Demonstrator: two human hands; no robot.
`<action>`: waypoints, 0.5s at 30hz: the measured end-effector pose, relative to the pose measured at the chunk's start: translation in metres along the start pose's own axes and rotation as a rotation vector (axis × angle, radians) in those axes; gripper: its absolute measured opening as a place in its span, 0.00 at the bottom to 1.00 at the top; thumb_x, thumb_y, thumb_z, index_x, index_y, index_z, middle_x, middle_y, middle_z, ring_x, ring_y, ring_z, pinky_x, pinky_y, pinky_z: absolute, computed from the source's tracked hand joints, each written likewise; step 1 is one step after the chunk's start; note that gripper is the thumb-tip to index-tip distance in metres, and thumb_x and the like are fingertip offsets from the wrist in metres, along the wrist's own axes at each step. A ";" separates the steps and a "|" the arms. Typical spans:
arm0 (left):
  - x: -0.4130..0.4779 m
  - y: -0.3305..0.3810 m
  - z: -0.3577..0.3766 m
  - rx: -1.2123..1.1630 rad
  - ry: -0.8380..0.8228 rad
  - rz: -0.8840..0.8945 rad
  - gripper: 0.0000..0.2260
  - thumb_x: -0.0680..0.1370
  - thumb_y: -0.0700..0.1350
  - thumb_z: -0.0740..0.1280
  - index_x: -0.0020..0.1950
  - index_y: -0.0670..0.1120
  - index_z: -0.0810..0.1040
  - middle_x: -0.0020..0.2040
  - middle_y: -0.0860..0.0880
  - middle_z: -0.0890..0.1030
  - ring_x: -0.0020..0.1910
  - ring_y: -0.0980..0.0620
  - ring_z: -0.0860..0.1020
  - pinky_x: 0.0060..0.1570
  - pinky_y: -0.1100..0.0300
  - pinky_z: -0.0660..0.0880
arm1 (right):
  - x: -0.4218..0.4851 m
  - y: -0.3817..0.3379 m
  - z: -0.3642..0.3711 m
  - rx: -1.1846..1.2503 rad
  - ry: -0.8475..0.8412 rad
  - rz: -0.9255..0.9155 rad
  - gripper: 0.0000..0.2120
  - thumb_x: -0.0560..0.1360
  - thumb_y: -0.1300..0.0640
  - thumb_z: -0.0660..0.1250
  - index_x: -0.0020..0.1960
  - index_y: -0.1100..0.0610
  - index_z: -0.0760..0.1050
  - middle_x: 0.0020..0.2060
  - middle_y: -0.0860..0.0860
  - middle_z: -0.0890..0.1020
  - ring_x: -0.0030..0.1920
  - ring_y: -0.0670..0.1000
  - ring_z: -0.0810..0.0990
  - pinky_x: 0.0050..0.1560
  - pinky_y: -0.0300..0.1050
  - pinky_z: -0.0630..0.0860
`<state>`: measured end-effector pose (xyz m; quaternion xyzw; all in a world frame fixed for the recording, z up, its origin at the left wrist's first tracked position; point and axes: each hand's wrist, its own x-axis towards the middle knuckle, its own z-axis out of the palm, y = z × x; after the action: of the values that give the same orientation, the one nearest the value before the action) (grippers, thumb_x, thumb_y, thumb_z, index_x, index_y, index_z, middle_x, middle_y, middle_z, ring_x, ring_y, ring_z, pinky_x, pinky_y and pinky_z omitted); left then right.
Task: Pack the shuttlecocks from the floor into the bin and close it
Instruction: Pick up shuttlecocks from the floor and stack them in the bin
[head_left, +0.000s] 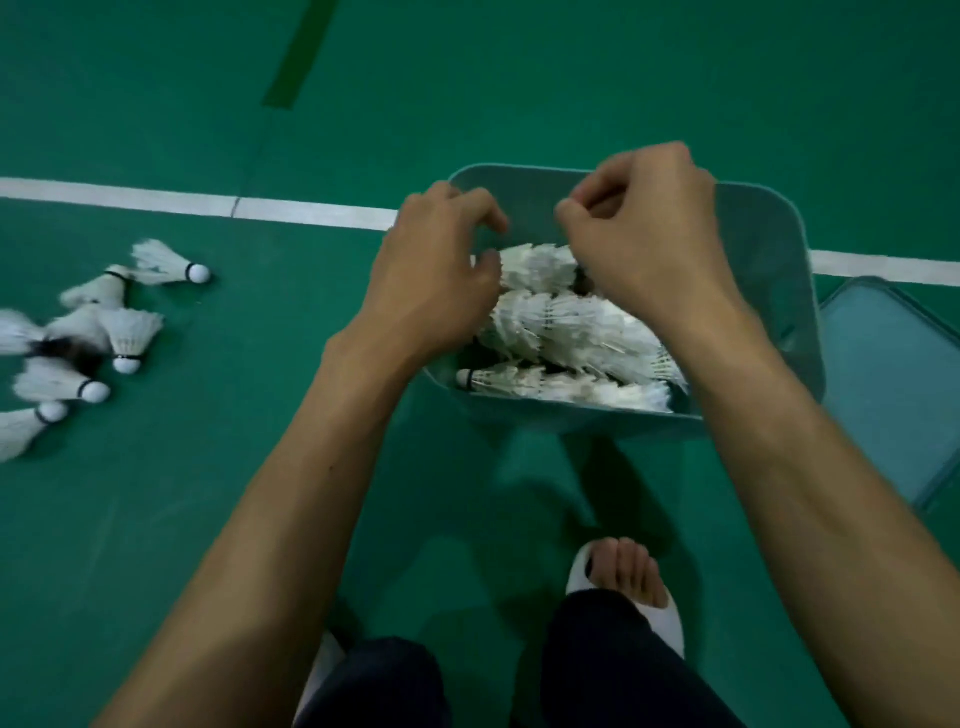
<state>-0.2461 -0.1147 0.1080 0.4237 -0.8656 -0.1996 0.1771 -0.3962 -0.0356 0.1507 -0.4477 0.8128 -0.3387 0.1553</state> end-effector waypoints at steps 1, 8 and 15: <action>-0.004 -0.014 -0.006 -0.009 0.042 -0.022 0.13 0.74 0.45 0.65 0.57 0.48 0.81 0.54 0.44 0.79 0.57 0.41 0.76 0.55 0.52 0.71 | -0.003 -0.019 0.012 0.044 -0.004 -0.074 0.08 0.74 0.56 0.69 0.40 0.55 0.85 0.34 0.48 0.85 0.39 0.48 0.84 0.48 0.49 0.82; -0.069 -0.129 -0.038 -0.002 0.054 -0.316 0.05 0.71 0.48 0.60 0.44 0.52 0.73 0.42 0.45 0.78 0.44 0.39 0.74 0.42 0.45 0.72 | -0.048 -0.115 0.131 0.038 -0.334 -0.276 0.11 0.74 0.50 0.68 0.51 0.56 0.82 0.49 0.53 0.86 0.53 0.56 0.83 0.55 0.52 0.79; -0.140 -0.242 -0.055 0.097 0.033 -0.752 0.17 0.75 0.48 0.71 0.63 0.48 0.78 0.61 0.43 0.74 0.63 0.40 0.73 0.59 0.44 0.73 | -0.052 -0.138 0.262 -0.244 -0.744 -0.197 0.19 0.76 0.48 0.69 0.62 0.59 0.75 0.61 0.59 0.80 0.63 0.62 0.78 0.60 0.50 0.75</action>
<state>0.0213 -0.1490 0.0157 0.7230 -0.6549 -0.2028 0.0851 -0.1361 -0.1513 0.0541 -0.6307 0.6887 -0.0679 0.3513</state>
